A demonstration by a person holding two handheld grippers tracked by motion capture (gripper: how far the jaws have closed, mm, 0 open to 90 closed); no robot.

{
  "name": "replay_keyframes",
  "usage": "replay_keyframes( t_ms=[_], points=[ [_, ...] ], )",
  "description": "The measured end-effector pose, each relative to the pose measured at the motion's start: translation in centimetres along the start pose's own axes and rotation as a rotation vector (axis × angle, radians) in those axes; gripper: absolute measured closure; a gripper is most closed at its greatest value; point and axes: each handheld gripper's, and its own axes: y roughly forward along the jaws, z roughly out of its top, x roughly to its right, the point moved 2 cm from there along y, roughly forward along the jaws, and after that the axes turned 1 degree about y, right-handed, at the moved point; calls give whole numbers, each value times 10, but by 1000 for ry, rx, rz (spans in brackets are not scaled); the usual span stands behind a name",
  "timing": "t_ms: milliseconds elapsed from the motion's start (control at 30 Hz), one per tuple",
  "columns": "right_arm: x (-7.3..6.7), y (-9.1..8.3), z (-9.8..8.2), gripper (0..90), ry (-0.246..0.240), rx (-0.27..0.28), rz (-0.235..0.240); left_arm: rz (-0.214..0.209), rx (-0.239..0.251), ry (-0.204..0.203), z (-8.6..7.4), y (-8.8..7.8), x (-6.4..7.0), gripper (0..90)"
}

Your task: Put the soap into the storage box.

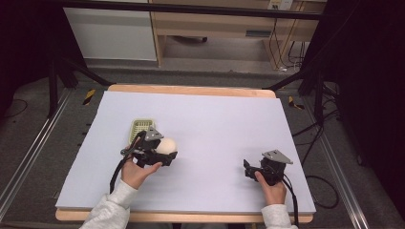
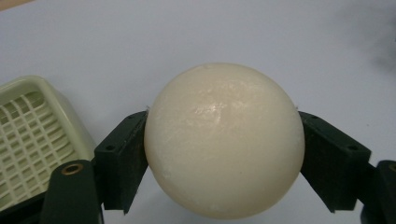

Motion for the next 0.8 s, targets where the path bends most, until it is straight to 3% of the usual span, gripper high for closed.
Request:
replay_keyframes(
  t_ms=[800],
  points=[
    [0, 0, 0, 40, 4, -2, 2, 67, 22, -86, -4, -6, -44, 225]
  ],
)
